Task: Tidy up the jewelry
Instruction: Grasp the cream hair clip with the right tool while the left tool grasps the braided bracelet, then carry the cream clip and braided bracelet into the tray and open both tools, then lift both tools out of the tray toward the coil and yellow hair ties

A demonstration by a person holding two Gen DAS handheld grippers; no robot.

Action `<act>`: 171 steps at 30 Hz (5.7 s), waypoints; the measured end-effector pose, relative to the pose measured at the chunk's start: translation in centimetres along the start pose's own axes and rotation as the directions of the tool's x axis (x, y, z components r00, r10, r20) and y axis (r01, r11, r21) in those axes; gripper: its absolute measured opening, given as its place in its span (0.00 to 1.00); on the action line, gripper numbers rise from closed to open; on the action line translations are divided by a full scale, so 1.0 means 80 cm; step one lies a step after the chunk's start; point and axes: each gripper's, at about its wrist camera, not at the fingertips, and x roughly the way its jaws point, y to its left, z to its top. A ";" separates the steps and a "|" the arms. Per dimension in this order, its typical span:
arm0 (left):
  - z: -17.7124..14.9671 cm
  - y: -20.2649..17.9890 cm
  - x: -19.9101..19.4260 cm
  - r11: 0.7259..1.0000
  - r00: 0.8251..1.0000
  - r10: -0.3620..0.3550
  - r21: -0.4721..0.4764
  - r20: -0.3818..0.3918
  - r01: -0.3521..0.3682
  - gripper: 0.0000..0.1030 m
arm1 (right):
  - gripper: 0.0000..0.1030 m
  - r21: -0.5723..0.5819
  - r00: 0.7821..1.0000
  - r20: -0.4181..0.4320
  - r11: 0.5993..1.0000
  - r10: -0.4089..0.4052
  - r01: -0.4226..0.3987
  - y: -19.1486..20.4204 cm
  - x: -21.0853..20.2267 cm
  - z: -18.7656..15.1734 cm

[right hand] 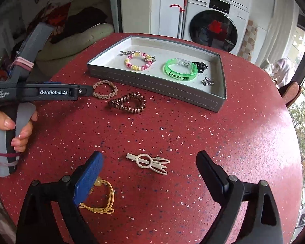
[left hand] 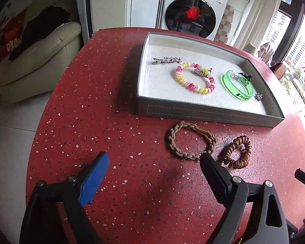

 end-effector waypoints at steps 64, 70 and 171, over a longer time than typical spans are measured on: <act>0.051 -0.047 -0.085 0.967 0.961 -0.210 0.180 0.180 0.178 0.21 | 0.21 0.317 0.986 0.055 0.933 0.159 -0.169 -0.065 -0.018 0.048; 0.081 -0.047 -0.073 0.968 0.959 -0.208 0.177 0.190 0.175 0.21 | 0.20 0.335 0.985 0.083 0.927 0.149 -0.169 -0.080 -0.013 0.087; 0.143 -0.068 -0.014 0.984 0.966 -0.024 0.176 0.257 -0.022 1.00 | 0.94 0.442 0.984 0.163 0.886 0.076 -0.141 -0.090 0.022 0.109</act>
